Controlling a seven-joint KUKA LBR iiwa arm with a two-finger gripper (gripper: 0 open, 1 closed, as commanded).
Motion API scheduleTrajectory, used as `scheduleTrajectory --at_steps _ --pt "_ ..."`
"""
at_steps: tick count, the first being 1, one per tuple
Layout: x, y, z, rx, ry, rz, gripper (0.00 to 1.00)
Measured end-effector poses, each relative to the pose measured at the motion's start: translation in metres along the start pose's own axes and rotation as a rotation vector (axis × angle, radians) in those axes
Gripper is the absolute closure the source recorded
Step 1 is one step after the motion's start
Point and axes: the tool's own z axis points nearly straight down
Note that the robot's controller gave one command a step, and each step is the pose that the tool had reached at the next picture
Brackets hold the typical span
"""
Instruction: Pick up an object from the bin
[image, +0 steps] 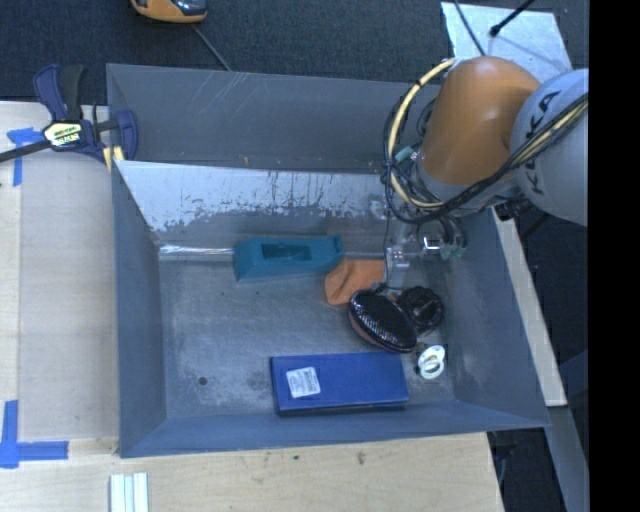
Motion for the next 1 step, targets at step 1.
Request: scheduleTrajectory --at_steps 1 --pt "-0.0017 0.0000 -0.0053 0.000 -0.009 0.000 0.00"
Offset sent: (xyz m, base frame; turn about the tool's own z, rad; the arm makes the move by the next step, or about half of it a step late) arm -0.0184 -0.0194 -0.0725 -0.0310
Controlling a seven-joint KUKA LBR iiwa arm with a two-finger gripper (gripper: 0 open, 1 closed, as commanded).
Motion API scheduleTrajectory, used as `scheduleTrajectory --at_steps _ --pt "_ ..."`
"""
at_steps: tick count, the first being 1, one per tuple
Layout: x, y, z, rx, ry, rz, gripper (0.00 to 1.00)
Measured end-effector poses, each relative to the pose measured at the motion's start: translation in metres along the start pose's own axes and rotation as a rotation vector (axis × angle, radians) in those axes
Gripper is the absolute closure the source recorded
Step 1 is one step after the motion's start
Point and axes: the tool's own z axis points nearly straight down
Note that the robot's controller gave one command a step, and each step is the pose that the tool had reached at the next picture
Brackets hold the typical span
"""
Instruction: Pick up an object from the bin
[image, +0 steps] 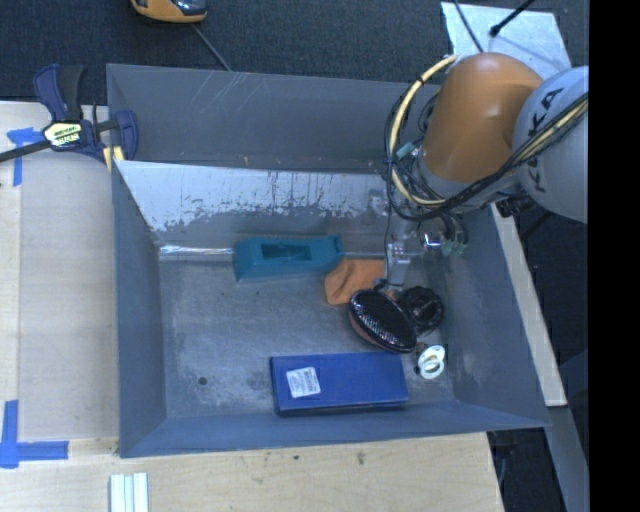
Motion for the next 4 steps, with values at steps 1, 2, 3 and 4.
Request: scheduleTrajectory --at_steps 1,2,3,4 --pt "0.014 -0.016 0.060 0.000 -0.005 -0.025 0.00" --pt "0.006 -0.008 0.088 -0.004 -0.021 0.154 1.00" --pt "0.006 -0.008 0.088 -0.003 -0.021 0.154 1.00" --pt "0.021 0.010 0.094 -0.001 -0.017 0.160 1.00"
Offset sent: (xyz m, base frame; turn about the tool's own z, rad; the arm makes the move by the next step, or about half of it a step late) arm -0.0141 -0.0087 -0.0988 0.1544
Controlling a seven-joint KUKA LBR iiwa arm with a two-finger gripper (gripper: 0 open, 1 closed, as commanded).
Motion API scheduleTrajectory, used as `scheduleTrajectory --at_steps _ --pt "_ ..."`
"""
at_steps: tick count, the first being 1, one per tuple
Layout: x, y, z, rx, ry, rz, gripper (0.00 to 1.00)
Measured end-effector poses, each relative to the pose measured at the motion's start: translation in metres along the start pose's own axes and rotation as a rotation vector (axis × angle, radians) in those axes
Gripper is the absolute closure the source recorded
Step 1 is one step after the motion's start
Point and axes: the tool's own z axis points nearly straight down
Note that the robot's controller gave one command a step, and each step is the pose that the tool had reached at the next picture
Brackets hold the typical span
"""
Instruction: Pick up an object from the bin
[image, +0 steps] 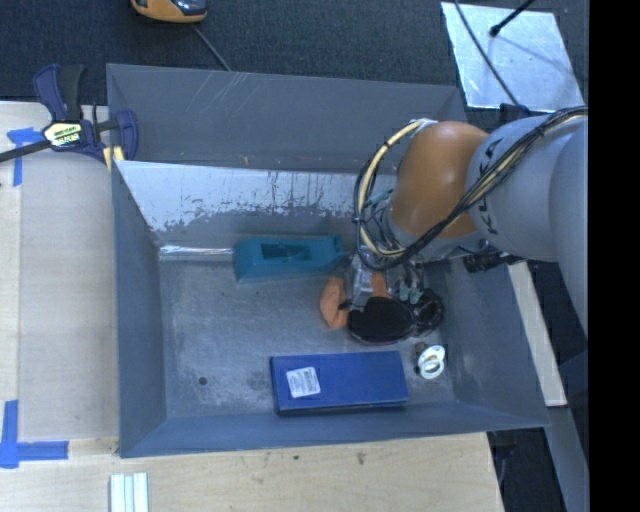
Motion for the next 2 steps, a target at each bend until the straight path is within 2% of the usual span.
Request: scheduleTrajectory --at_steps 1,2 --pt "0.013 0.004 0.005 0.001 0.013 0.003 1.00" --pt "0.034 0.009 -0.014 0.002 0.017 -0.002 1.00"
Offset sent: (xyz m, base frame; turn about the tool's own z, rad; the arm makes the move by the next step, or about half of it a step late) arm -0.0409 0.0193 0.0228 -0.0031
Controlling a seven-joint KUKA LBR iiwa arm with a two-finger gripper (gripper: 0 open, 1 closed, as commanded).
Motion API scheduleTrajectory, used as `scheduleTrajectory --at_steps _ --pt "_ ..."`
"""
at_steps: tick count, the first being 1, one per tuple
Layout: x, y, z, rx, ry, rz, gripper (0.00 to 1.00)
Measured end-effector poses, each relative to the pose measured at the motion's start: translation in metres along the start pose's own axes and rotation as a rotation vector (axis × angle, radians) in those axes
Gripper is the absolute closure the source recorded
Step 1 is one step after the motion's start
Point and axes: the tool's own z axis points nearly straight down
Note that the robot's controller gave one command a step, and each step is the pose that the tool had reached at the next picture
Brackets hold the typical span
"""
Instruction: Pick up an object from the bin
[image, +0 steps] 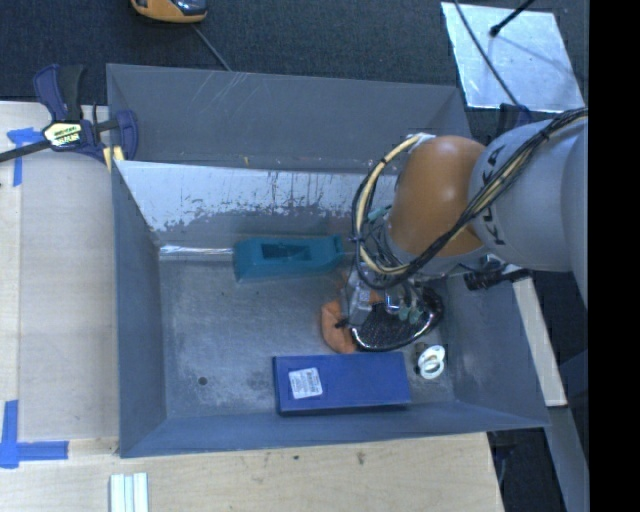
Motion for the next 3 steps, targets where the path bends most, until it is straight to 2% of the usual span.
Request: scheduleTrajectory --at_steps 1,2,3 --pt "-0.009 -0.001 -0.035 0.000 0.001 -0.003 1.00" --pt "-0.006 -0.004 -0.083 0.001 0.007 0.002 1.00" --pt "-0.010 -0.021 -0.109 0.000 -0.007 -0.129 1.00"
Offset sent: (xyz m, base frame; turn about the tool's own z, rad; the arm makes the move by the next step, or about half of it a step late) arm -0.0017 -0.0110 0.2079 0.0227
